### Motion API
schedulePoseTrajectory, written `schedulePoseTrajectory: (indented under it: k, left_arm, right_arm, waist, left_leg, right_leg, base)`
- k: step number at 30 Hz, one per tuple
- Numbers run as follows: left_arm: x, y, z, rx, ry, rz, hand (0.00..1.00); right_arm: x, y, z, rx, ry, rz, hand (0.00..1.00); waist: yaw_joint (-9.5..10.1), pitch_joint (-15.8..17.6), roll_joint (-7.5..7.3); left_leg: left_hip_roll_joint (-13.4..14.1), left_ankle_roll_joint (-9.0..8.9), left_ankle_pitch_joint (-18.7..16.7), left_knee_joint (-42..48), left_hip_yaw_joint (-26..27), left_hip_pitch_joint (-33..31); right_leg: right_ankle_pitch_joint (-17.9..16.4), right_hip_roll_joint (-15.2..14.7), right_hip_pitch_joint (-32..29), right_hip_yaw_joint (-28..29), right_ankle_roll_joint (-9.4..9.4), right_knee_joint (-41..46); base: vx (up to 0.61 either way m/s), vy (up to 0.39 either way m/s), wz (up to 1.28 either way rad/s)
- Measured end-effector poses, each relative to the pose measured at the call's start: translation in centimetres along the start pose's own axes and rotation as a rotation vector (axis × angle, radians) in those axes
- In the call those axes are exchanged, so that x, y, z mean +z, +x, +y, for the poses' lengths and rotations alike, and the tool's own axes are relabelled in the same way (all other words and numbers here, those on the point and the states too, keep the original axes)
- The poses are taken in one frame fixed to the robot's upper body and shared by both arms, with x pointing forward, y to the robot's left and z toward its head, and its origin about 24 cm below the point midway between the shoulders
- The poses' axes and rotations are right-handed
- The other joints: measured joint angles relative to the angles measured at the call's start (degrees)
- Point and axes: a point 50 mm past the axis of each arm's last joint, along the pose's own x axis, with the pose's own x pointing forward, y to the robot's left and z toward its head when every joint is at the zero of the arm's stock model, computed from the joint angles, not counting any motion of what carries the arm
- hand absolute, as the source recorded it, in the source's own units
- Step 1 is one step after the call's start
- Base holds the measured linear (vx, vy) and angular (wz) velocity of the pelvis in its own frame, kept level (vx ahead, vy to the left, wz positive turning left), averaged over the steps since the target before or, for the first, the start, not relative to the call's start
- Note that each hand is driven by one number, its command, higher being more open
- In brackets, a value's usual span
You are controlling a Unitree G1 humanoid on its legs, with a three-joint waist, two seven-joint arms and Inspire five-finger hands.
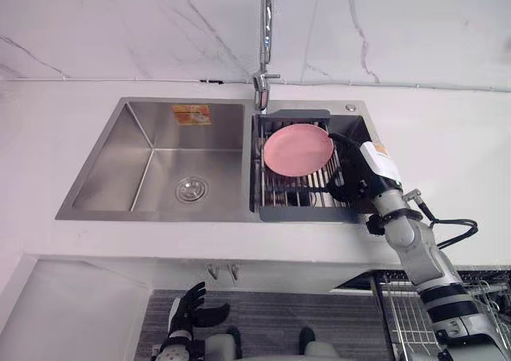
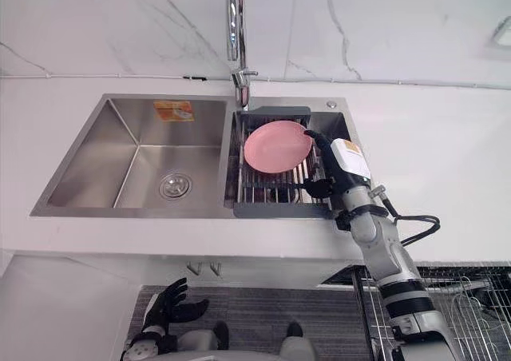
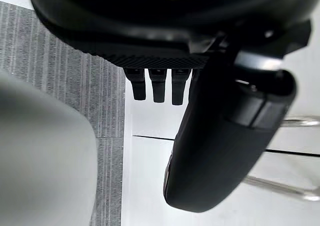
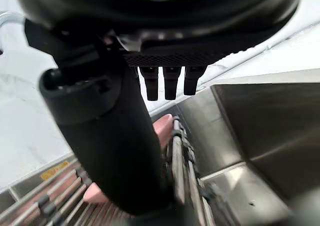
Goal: Walk over to the sink, pick up the cup, carry it to the dishwasher, place the cup inside the dishwasher, then close the dishwasher door
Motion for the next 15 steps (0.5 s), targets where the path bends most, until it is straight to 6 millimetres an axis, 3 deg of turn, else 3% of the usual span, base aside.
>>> schedulePoseTrajectory:
  k: [9,15]
  left_arm:
    - [0.2,0.0,0.1,0.001,0.002,-0.006,0.9]
    - [0.5,0.1,0.2,0.003,0.006,-0.021,0.9]
  right_arm:
    - [0.2,0.4,-0.4,-0.029,-0.036,0.001,0.9]
    - [0.8,2.2,-0.6,-0.034,-0.098,-0.009,0.9]
  waist:
    - [0.19,0.0,0.0]
    - [0.76,0.07,0.02]
  left_leg:
    - [0.04,-0.07,0.32,1.33,-0.43,-2.56]
    - [0.38,0.27,-0.08,3.51,-0.91,-4.98]
  right_leg:
    - [-0.04,0.16,-1.78,0.05,-0.7,0.12]
    - [0.55,0.61,-2.74,-0.58,-0.69,0.11]
  base:
    - [-0.08,0.001,0.02]
    - [0.04,-0.002,0.03]
